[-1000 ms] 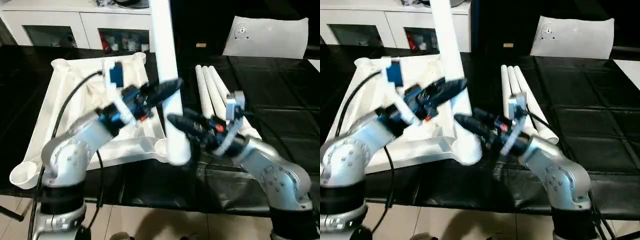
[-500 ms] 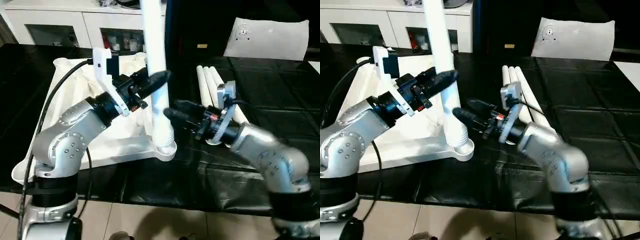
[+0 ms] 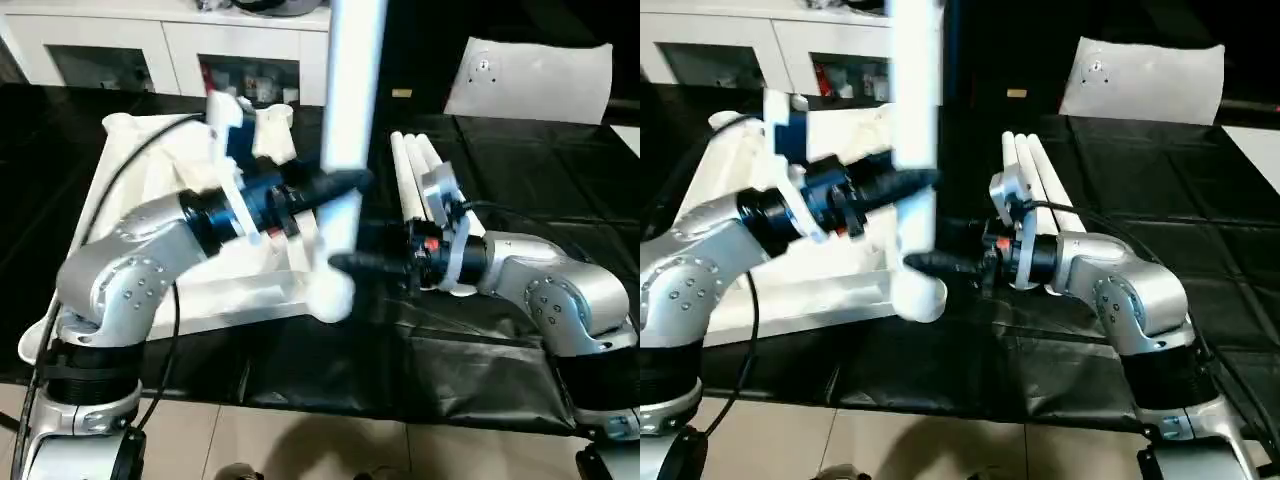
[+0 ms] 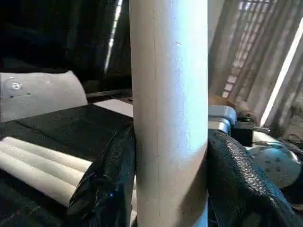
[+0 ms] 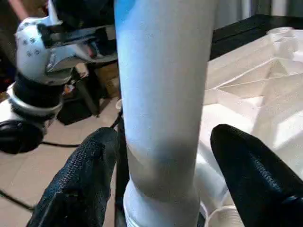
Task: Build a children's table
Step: Pick table leg
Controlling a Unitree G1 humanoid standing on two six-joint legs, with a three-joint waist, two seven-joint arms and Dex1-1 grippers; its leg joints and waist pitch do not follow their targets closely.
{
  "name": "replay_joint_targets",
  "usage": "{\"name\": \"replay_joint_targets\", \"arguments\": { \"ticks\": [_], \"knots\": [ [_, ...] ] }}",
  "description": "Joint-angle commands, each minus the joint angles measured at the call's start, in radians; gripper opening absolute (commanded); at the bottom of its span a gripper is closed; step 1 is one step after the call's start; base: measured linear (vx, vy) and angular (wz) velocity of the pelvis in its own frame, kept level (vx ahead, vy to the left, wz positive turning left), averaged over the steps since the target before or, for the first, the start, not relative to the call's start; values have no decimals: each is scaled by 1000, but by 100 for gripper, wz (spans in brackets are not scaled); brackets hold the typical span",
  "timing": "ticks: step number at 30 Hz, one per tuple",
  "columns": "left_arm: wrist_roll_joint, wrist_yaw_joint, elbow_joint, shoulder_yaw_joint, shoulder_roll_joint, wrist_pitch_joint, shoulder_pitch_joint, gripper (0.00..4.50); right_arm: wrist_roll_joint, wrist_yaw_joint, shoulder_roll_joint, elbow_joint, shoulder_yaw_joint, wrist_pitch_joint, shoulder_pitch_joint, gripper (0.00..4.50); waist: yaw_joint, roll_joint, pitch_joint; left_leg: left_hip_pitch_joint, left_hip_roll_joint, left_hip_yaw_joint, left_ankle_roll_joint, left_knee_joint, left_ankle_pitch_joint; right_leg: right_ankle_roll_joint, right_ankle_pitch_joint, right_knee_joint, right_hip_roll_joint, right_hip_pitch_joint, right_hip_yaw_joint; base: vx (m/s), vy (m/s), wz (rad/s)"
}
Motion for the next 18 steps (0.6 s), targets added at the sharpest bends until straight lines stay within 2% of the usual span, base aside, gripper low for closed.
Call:
{"name": "replay_joint_targets", "arguments": {
  "ticks": [1,8,9,13,14,18],
  "knots": [
    [-8,-31,-10,-21,8,9,-34,183,-19,31,-12,16,10,-35,-26,340,4,-11,-76,-8,8,24,23,-54,-6,-187,-53,-70,-71,72,33,0,0,0],
    [6,-85,16,-56,9,-16,-59,183,-38,118,-16,55,48,-61,-50,340,4,-12,-75,-8,8,25,25,-54,-16,-193,-65,-72,-70,74,34,0,0,0],
    [5,-87,18,-58,7,-15,-63,183,-42,121,-14,57,51,-62,-50,322,4,-11,-75,-8,8,25,23,-54,-16,-191,-67,-72,-70,74,33,0,0,0],
    [9,-102,26,-65,2,-21,-74,183,-44,139,-8,78,60,-66,-58,312,4,-13,-75,-8,8,25,22,-54,-23,-191,-80,-74,-71,74,33,0,0,0],
    [10,-104,27,-65,2,-21,-75,183,-42,142,-8,80,60,-63,-59,289,4,-14,-76,-8,8,25,22,-55,-21,-192,-79,-73,-70,74,33,0,0,0],
    [15,-116,32,-69,3,-28,-76,183,-43,165,-9,88,68,-60,-63,257,4,-14,-76,-8,8,25,26,-54,-21,-191,-80,-73,-70,74,33,0,0,0]
  ]
}}
